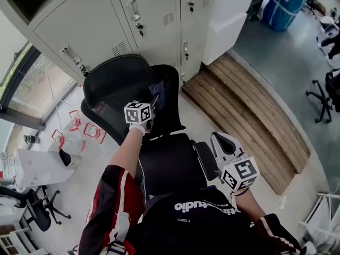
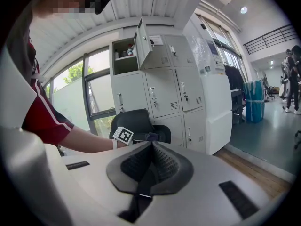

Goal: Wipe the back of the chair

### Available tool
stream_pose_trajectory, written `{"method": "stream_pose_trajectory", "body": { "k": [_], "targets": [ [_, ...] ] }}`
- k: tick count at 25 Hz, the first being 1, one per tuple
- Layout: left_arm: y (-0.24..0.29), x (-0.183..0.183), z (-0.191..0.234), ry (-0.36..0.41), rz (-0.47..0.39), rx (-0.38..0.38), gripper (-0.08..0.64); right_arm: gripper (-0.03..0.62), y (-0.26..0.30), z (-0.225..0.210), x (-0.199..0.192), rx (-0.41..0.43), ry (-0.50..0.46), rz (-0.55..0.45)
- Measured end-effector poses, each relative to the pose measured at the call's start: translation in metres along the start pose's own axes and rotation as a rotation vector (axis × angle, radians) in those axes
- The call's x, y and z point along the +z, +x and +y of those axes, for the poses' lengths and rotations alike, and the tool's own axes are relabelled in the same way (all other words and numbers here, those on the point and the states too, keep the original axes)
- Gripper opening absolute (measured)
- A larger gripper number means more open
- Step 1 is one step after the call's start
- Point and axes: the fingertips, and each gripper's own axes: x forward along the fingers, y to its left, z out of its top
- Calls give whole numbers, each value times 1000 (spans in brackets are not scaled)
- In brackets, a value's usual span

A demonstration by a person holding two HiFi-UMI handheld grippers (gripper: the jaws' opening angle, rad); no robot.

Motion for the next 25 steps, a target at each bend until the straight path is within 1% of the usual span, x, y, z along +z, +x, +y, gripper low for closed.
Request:
{"method": "stream_pose_trajectory", "body": {
  "k": [8,12,18,25],
  "targets": [
    [-71,-13,50,-61,-39,88,54,14,-7,42,-5,33,-21,23],
    [-108,-17,79,-61,-49,128,55,14,-9,69,-8,37,-32,24],
    [-175,-24,128,-82,-74,204,55,14,-14,115,-18,39,-27,35],
    [-254,-37,180,-99,-92,302,54,14,-8,167,-29,82,-34,55]
  ]
}}
